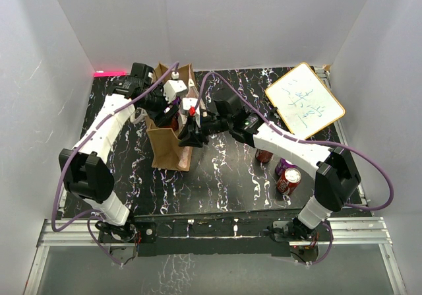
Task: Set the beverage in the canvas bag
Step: Place the drink in the canvas bag.
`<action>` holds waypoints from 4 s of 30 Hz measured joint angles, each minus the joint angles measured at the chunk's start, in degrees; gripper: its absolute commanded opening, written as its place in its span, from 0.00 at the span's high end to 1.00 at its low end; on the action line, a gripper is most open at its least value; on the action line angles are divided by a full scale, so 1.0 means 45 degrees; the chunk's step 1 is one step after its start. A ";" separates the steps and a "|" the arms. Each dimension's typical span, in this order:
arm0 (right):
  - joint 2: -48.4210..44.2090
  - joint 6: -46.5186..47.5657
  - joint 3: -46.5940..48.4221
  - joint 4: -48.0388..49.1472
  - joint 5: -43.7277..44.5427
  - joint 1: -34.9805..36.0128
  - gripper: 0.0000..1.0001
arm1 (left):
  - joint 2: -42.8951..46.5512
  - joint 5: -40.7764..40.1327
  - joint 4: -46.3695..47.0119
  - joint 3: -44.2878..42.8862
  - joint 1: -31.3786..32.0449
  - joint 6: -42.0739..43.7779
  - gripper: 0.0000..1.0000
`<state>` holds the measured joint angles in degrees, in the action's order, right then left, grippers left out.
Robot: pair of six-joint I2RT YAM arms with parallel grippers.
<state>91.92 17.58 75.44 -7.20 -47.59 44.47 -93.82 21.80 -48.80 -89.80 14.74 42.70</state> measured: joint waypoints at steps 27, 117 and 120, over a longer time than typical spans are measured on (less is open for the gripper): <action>-0.1336 -0.1885 -0.0053 0.0991 0.1467 -0.0753 0.28 | -0.1540 -0.1515 -0.1083 -0.2497 0.1054 -0.3852 1.00; 0.1724 -0.3152 0.1904 0.1394 -0.0058 -0.4634 0.27 | -0.1462 -0.3045 0.3167 0.2137 -0.0087 -0.4245 0.05; 0.1520 -0.2846 0.1773 0.1015 0.0029 -0.4634 0.27 | -0.1326 -0.3021 0.3118 0.1919 -0.0092 -0.4240 0.03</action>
<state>98.76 4.78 83.42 -2.63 -47.46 23.62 -99.79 8.21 -34.76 -81.17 14.33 23.62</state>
